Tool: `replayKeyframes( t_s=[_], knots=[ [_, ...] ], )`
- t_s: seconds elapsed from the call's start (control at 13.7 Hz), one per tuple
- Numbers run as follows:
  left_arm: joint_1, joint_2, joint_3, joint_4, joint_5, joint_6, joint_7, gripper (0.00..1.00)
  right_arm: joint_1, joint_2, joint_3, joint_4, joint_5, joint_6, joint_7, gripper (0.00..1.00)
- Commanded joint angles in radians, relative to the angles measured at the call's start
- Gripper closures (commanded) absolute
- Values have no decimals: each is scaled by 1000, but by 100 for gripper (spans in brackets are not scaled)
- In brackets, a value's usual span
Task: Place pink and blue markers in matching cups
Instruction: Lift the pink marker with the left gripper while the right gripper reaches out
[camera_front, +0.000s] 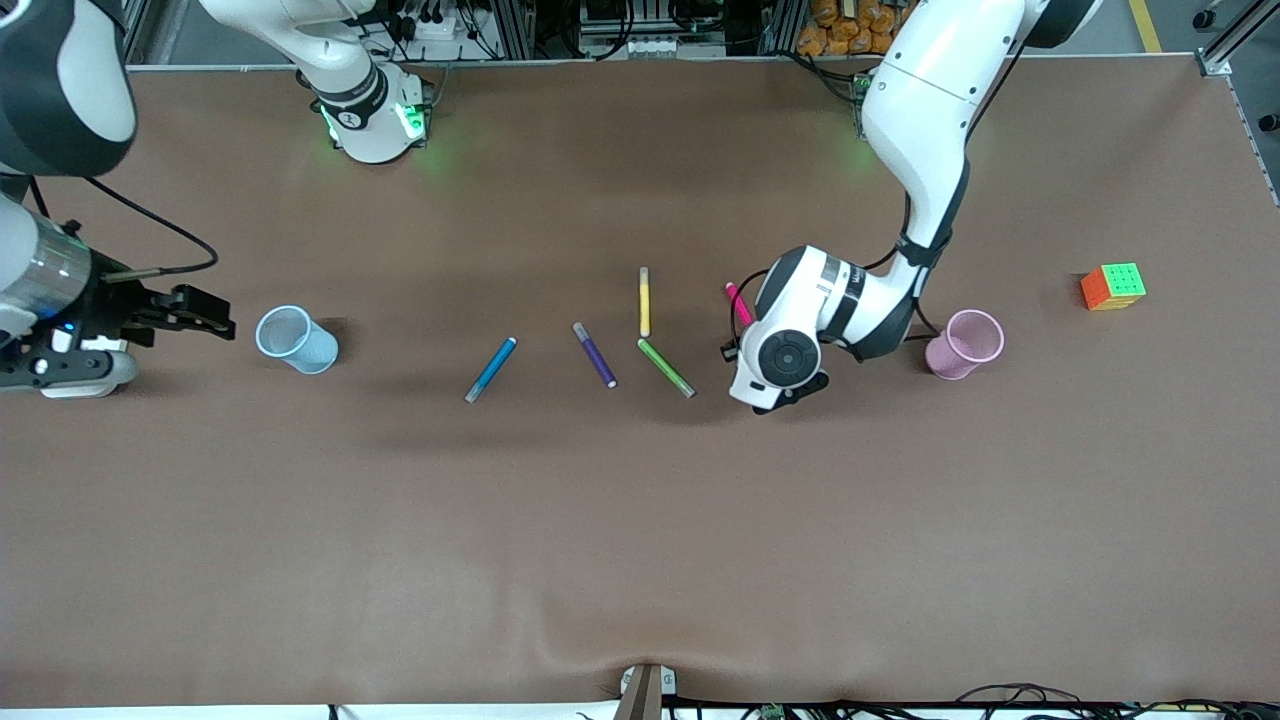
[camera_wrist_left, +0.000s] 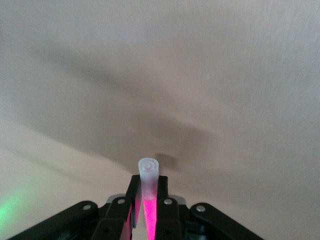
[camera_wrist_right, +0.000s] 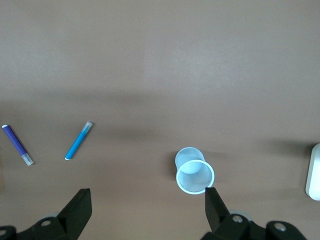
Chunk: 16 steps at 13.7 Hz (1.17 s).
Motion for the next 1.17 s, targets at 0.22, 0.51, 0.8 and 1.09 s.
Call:
replayKeyframes(
  t_s=[0.22,0.51,0.8,1.09],
  knots=[
    [15,-54,88,76,80,-168,-27,100,18,30,5,1,8,17,73,0],
    [15,-75,137,113,216,-294,-81,100,32,87,5,1,117,56,262,0],
    [15,-85,202,171,322,-472,-82,100,106,171,3,1,120,127,415,0],
    [29,-108,234,171,447,-503,-85,100,202,266,3,-1,115,231,604,0]
  ],
)
